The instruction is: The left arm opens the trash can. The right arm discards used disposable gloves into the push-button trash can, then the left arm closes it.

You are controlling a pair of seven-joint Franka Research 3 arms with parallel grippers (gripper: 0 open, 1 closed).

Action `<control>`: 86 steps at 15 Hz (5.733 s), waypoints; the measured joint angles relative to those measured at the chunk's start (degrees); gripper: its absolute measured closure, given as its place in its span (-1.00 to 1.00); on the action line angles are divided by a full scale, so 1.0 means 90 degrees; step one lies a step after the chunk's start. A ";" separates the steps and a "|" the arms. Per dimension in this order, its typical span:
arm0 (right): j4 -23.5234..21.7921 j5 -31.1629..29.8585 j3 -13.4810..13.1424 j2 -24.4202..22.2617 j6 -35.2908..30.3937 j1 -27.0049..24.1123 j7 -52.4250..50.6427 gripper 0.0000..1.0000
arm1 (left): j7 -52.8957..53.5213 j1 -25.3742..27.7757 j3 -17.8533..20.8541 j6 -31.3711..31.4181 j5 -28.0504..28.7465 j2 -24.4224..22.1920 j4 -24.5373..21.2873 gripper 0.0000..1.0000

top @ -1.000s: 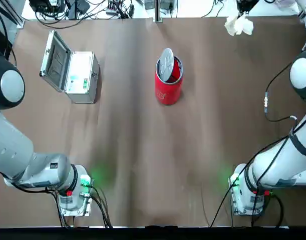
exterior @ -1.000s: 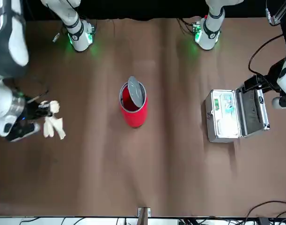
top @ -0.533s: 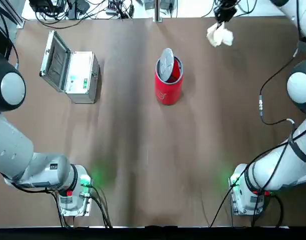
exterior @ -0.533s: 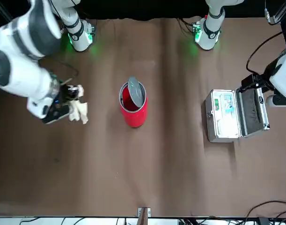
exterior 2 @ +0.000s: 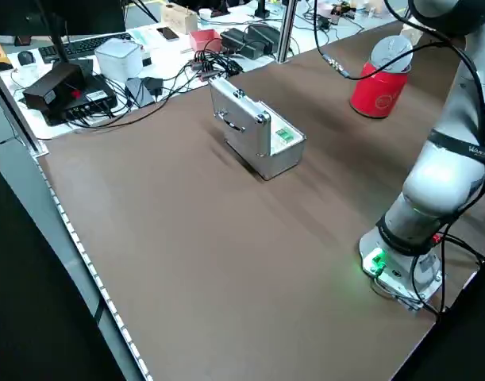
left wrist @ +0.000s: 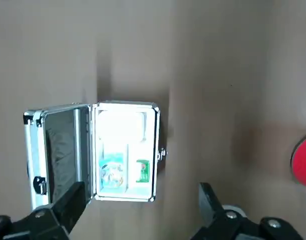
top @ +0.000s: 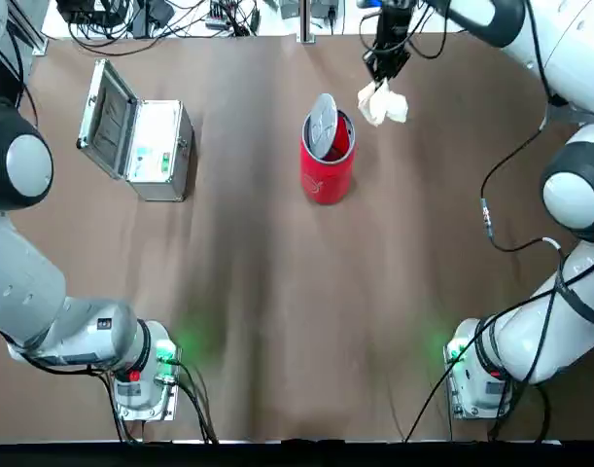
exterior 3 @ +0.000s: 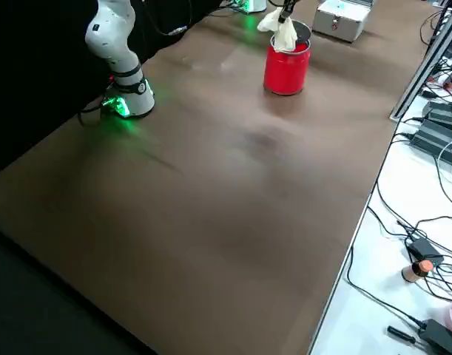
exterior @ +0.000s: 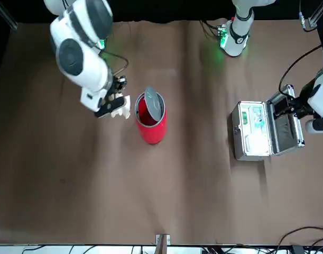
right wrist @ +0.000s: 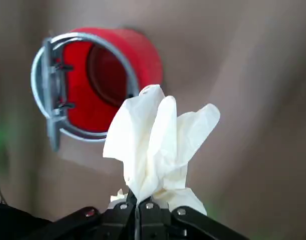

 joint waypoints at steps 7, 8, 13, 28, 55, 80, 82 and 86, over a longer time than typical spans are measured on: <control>-0.0023 0.0171 -0.0018 0.0005 0.0249 0.0477 0.0528 0.96 | -0.0066 -0.0062 -0.0341 -0.0017 -0.0002 0.0014 -0.0089 -0.99; -0.0070 0.0171 -0.0024 0.0022 0.0379 0.0477 0.0528 0.96 | -0.0075 -0.0072 -0.0376 -0.0018 -0.0002 0.0014 -0.0104 -0.99; -0.0187 0.0203 -0.0023 0.0496 0.0970 0.0530 0.0529 0.96 | -0.0075 -0.0070 -0.0391 -0.0017 -0.0002 0.0014 -0.0121 -0.99; -0.0157 0.1280 -0.0108 0.0984 0.1405 0.0442 0.0527 0.96 | -0.0039 -0.0105 -0.0454 0.0375 -0.0002 0.0127 -0.0186 -0.99; -0.0148 0.3084 -0.0153 0.1841 0.1594 -0.0175 0.0287 0.95 | -0.0058 -0.0268 -0.0593 0.0252 -0.0002 0.0247 -0.0248 -0.99; 0.0404 0.3083 -0.0190 0.1621 0.0353 -0.1231 0.0266 -1.00 | -0.1399 -0.0722 -0.1509 0.0271 -0.1442 0.0341 -0.0212 -0.63; 0.0449 0.3083 -0.0192 0.1595 0.0339 -0.1270 0.0265 -1.00 | -0.1661 -0.0751 -0.1632 0.0375 -0.1596 0.0342 -0.0212 -0.35; 0.0610 0.2520 -0.0225 0.1242 0.0021 -0.2014 0.0220 -1.00 | -0.2971 -0.1360 -0.1780 0.0727 -0.1859 0.0574 -0.0239 0.41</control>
